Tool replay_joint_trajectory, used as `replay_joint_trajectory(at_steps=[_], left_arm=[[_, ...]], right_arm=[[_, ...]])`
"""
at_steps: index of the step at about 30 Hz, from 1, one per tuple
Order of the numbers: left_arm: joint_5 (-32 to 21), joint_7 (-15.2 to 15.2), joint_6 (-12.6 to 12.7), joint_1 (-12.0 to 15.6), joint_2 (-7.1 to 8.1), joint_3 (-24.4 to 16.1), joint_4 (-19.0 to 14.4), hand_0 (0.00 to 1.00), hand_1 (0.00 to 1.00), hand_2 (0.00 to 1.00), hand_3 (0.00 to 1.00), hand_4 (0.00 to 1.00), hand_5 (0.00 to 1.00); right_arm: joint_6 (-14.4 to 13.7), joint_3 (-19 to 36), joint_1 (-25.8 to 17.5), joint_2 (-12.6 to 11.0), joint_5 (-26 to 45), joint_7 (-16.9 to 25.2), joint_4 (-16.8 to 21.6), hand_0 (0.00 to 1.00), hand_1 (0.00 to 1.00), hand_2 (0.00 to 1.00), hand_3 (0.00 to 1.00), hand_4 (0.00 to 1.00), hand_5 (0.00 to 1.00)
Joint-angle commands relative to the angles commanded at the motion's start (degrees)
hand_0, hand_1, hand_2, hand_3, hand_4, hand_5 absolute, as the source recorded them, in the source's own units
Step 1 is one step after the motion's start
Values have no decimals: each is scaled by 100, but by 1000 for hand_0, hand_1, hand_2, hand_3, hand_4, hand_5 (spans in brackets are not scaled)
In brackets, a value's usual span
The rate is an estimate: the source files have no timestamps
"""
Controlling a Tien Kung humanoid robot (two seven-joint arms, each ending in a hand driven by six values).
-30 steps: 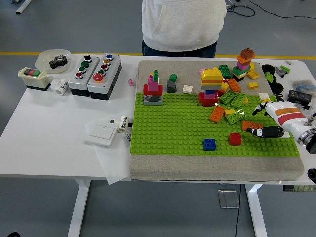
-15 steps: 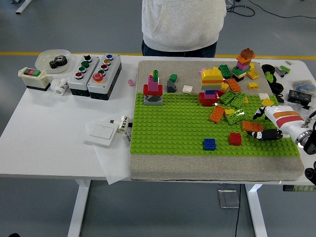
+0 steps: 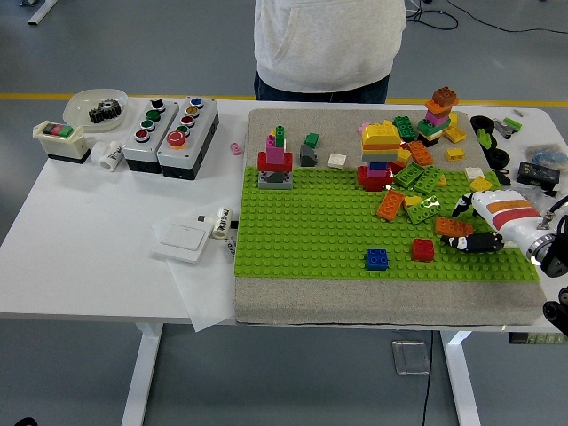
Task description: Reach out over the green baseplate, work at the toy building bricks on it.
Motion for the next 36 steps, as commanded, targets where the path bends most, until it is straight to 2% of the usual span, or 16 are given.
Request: replay_joint_trajectory(at_steps=[18,19,24,25,36], left_arm=[[-48,-5,11,-28,-3,34,-7,689,636,713,618,673,673],[-47,-5,10,-29,-4,34,-7,689,636,713,617,672,672],[-58,-5,11,-31,-4,46,-10,689,636,713,617,672,672],[-60,-6,11,-32,-4,48,-11,689,637,714,617,672,671],[-34,-3,1,-37,-7,41,-15,689,638,714,616,672,671]], right_arm=[[-117,-53,-16,41,8,74,-135,294,490,593,559,830,562],[-123,-57,-18,44,13,83,-139,256,449,576,549,789,563],[-168,-71,-37,60,10,111,-153,256,449,576,549,789,563],[-191,-72,-45,65,4,114,-155,245,432,563,536,743,569],[-373,-100,-56,99,-116,162,-203,223,413,545,519,709,569]])
